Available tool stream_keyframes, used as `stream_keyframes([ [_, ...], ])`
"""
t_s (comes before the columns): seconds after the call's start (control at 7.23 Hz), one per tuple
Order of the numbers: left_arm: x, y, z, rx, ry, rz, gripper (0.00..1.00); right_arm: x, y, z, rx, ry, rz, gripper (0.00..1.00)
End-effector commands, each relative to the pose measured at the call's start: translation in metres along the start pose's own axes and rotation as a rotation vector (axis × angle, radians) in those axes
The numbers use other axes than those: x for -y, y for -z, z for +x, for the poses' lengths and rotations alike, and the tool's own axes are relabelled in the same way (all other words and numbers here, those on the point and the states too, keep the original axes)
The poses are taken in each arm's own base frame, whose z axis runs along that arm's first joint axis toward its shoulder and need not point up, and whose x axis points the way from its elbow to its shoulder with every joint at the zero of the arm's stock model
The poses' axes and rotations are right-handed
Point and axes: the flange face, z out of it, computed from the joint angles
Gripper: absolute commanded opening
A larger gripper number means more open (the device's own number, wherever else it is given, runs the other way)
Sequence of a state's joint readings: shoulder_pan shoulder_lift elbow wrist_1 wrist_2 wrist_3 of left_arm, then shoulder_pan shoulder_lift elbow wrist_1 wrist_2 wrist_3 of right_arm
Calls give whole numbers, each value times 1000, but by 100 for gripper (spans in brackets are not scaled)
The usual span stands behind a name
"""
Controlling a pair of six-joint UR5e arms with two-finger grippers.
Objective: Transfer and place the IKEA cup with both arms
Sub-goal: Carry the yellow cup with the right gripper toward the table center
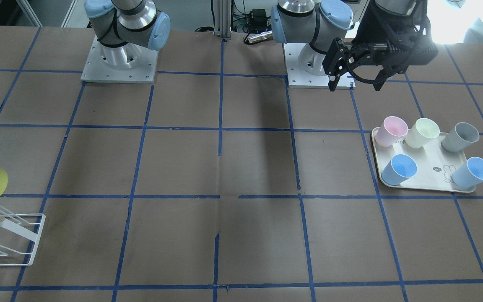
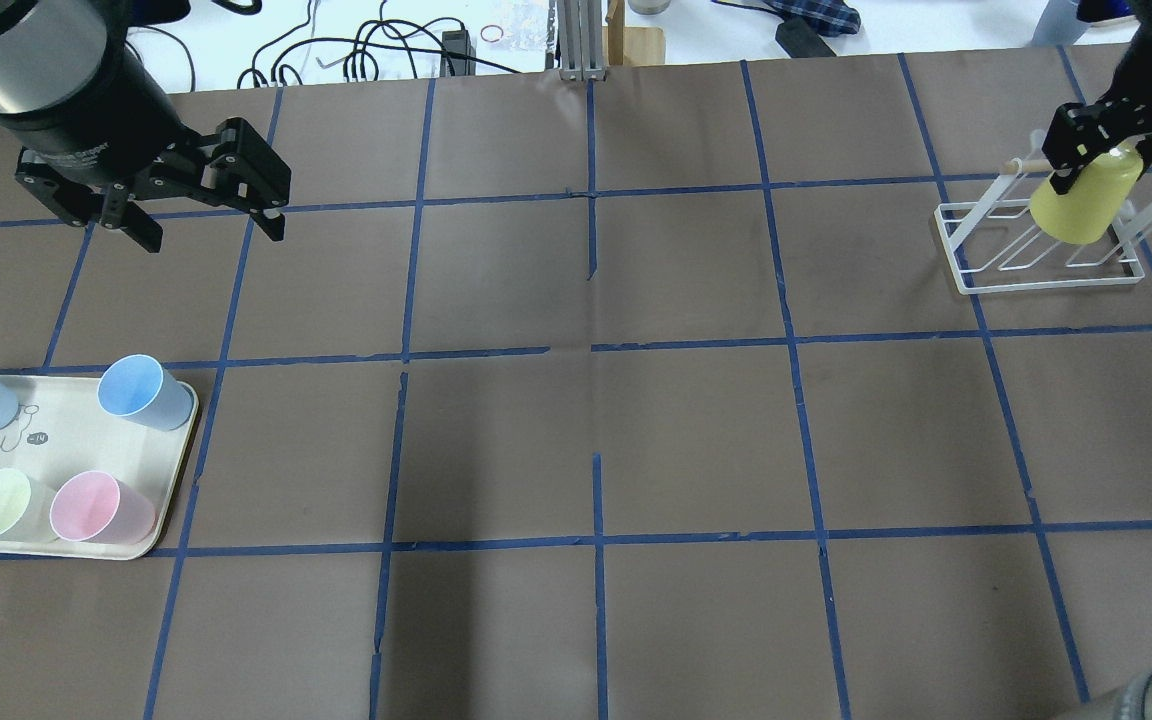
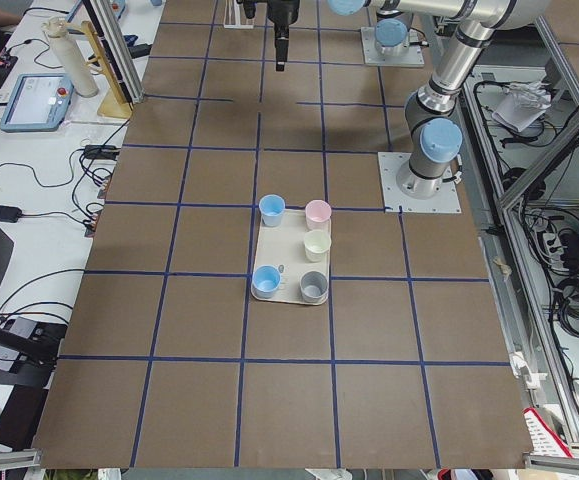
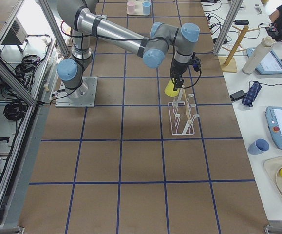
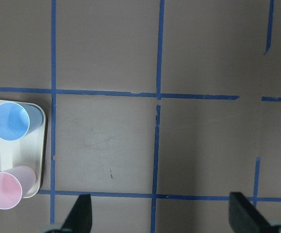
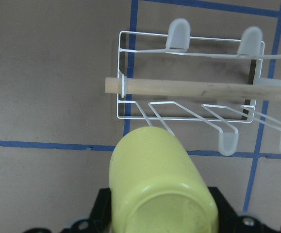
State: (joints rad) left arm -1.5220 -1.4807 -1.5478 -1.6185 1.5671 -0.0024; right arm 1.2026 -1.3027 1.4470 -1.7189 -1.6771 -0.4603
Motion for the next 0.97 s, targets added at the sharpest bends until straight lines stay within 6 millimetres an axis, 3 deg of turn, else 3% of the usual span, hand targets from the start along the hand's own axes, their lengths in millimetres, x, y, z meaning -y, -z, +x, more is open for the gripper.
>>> stream_keyframes([
  [0.0, 0, 0, 0, 1, 1, 0, 100, -42, 66, -33, 115, -8, 78, 42],
  [0.28, 0, 0, 0, -1, 1, 0, 100, -52, 83, -72, 400, -8, 142, 42],
  [0.55, 0, 1, 0, -1, 1, 2, 100, -46, 101, -106, 675, -36, 232, 42],
  [0.83, 0, 2, 0, -1, -1, 5, 100, -44, 116, -175, 891, -28, 224, 35],
])
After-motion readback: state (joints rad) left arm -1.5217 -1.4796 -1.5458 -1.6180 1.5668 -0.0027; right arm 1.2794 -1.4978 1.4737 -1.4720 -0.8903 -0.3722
